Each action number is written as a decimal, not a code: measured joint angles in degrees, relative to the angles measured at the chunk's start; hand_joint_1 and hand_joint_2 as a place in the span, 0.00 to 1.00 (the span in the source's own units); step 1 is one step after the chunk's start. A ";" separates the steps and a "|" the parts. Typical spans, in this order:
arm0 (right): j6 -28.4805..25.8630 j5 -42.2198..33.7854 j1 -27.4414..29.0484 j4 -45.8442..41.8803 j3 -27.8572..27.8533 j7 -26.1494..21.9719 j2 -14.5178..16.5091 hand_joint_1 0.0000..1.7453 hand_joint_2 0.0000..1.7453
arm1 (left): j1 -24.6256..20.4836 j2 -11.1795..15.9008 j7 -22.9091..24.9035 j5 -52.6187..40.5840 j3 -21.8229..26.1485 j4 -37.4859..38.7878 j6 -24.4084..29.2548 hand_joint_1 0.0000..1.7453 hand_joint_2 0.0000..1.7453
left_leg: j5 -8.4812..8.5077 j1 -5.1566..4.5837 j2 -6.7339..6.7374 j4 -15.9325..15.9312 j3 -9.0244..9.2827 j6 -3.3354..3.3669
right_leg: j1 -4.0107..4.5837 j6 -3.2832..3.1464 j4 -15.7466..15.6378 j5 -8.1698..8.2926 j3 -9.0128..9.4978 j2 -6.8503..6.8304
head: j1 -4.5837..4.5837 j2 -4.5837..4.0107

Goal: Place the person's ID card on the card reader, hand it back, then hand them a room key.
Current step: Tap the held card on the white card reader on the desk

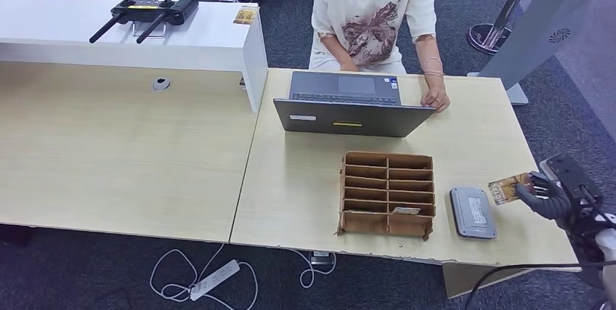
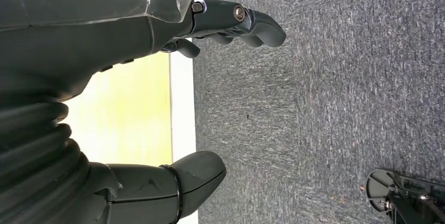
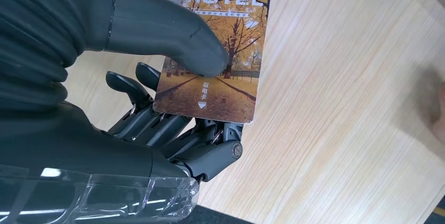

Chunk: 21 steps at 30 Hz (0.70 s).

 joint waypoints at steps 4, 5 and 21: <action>-0.02 0.38 -0.62 0.81 1.05 0.02 0.66 1.00 1.00 | 0.00 0.00 0.00 -0.02 0.01 0.00 0.01 0.00 1.00 | 0.00 0.00 0.00 0.00 0.00 0.00 | 0.00 0.00 0.00 0.00 0.00 -0.01 | -0.01 0.00; -0.02 0.49 -0.77 1.01 1.30 0.02 0.77 1.00 1.00 | 0.00 0.00 0.00 -0.03 0.01 0.00 0.01 0.00 1.00 | 0.00 0.00 0.00 0.00 0.00 0.00 | 0.00 0.00 0.00 0.00 0.00 0.00 | -0.01 0.00; 0.15 0.50 -1.43 3.07 3.18 -0.13 1.77 1.00 1.00 | 0.01 0.01 0.00 -0.66 0.01 0.00 0.04 0.00 1.00 | 0.00 0.00 0.00 0.00 0.01 0.00 | 0.00 0.00 0.00 0.00 -0.01 0.01 | 0.01 0.00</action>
